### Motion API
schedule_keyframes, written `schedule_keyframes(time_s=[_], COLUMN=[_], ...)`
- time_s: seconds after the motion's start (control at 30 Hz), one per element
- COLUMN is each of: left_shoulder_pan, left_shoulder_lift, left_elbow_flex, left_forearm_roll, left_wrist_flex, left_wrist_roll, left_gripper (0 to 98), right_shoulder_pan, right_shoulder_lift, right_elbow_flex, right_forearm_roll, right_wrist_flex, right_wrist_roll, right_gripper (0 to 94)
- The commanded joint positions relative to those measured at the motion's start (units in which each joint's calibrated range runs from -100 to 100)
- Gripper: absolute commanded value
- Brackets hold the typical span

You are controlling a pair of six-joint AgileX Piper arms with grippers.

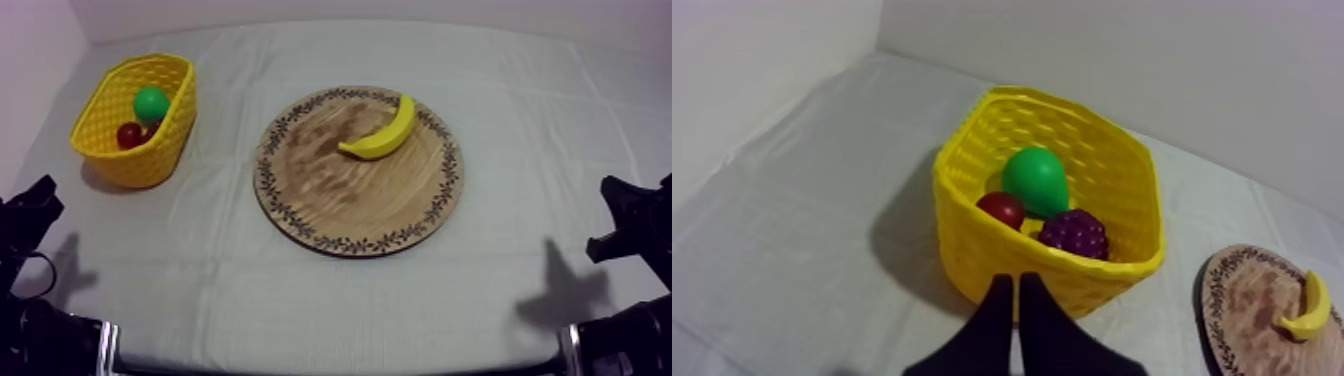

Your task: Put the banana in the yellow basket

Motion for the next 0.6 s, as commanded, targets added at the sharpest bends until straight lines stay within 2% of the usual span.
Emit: schedule_keyframes(time_s=[0.0, 0.4, 0.57], left_shoulder_pan=[0.0, -0.1, -0.8], left_shoulder_lift=[0.0, 0.0, 0.0], left_elbow_flex=[0.0, 0.1, 0.7], left_forearm_roll=[0.00, 0.00, -0.05], left_wrist_flex=[0.0, 0.0, -3.0], left_wrist_roll=[0.0, 0.0, 0.1], left_gripper=[0.1, 0.1, 0.1], right_shoulder_pan=[0.0, 0.0, 0.0], right_shoulder_lift=[0.0, 0.0, 0.0], right_elbow_flex=[0.1, 0.1, 0.1], right_forearm_roll=[0.0, 0.0, 0.0], right_wrist_flex=[0.0, 0.0, 0.0], right_wrist_roll=[0.0, 0.0, 0.0], right_gripper=[0.2, 0.2, 0.2])
